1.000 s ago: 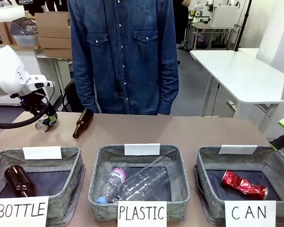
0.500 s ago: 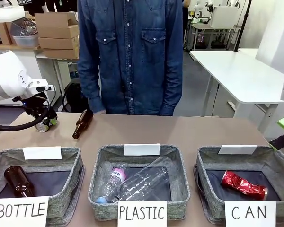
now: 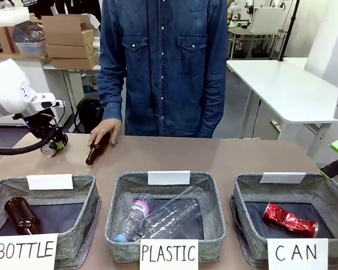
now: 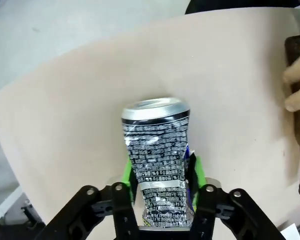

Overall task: Sort the can waste into the basket.
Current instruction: Pick up the can waste from the table and place it in the right Fabric basket.

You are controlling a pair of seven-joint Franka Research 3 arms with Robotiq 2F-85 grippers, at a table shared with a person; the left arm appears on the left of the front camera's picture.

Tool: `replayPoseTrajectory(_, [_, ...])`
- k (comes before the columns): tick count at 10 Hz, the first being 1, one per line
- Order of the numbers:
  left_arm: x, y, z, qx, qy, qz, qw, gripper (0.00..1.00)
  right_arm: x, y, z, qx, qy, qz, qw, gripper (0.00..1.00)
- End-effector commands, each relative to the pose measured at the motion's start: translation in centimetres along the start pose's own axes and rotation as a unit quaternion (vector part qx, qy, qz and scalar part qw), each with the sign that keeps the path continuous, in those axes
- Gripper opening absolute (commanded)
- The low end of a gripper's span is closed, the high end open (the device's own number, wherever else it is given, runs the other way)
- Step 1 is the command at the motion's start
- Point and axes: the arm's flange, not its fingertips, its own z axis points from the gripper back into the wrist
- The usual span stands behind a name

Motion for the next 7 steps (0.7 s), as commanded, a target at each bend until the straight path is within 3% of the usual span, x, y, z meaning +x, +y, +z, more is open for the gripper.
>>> replayPoseTrajectory(1, [-0.4,0.0,0.8,-0.010,-0.008,-0.014,1.000,0.00,-0.2,-0.1,0.3,-0.003,0.005,0.014,1.000,1.00])
replayPoseTrajectory(5, [-0.8,0.1,1.2,-0.010,-0.015,-0.009,1.000,0.00,-0.2,-0.1,0.3,-0.003,0.005,0.014,1.000,1.00])
replayPoseTrajectory(7, [-1.6,-0.1,3.5,-0.009,-0.023,0.004,1.000,0.00,-0.2,-0.1,0.3,-0.003,0.005,0.014,1.000,1.00])
